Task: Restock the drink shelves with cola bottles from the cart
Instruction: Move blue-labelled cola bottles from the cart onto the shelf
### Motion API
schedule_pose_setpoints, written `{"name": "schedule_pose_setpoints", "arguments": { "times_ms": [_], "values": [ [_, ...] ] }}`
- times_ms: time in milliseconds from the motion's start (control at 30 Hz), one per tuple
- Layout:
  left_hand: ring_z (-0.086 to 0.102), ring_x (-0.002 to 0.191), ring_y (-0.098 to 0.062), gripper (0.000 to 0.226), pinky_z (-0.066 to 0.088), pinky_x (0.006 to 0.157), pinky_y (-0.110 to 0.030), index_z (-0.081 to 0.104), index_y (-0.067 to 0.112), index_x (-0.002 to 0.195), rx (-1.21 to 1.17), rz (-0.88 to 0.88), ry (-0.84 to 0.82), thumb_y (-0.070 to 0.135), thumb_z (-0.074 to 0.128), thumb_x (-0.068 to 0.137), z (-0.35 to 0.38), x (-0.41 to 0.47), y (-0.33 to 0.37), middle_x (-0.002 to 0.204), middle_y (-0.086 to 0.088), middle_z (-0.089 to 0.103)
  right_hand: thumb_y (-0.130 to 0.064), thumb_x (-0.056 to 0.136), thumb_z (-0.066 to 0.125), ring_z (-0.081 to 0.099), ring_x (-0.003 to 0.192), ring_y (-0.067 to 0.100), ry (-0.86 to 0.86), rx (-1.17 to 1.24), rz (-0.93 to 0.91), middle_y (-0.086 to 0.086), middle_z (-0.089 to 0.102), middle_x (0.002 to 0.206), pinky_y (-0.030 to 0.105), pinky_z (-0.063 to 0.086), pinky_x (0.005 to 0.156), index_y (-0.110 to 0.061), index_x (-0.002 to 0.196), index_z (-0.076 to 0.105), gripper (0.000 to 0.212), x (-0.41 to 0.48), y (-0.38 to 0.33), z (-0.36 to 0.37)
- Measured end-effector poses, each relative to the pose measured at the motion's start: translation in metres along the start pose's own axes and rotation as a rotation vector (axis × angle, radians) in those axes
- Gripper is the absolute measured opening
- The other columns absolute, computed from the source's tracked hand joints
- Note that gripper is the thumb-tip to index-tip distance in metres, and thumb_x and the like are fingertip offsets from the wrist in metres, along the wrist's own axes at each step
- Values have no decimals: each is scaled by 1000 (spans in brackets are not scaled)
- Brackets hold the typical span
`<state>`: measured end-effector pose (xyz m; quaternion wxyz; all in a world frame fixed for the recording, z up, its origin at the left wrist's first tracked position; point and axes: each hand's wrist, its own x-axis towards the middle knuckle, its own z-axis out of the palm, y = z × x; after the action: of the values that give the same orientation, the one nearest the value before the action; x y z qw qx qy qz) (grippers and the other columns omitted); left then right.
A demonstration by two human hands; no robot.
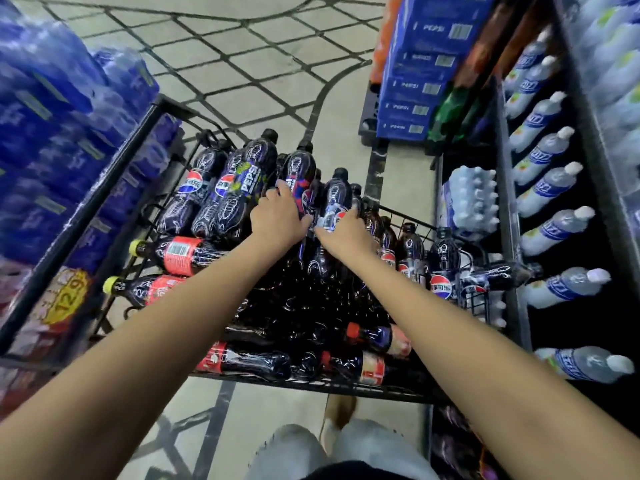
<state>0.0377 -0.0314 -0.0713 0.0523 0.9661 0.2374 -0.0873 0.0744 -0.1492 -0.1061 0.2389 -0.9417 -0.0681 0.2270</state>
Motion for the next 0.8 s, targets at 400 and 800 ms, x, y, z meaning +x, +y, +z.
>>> {"name": "schedule_pose_setpoints", "arguments": {
  "times_ms": [400, 800],
  "values": [
    [52, 110, -39, 71, 41, 74, -41, 25, 0, 141, -79, 23, 81, 40, 54, 90, 11, -1, 0, 124, -23, 49, -50, 80, 69, 61, 97, 28, -94, 296, 96, 11, 59, 115, 32, 43, 64, -1, 130, 42, 75, 7, 5, 7],
    [55, 108, -35, 56, 46, 85, -43, 36, 9, 128, -419, 86, 66, 41, 56, 88, 3, -14, -2, 121, -13, 55, -44, 79, 68, 56, 101, 25, -19, 491, 166, 9, 51, 127, 31, 43, 73, -6, 135, 35, 75, -12, 20, -13]
  ]
}}
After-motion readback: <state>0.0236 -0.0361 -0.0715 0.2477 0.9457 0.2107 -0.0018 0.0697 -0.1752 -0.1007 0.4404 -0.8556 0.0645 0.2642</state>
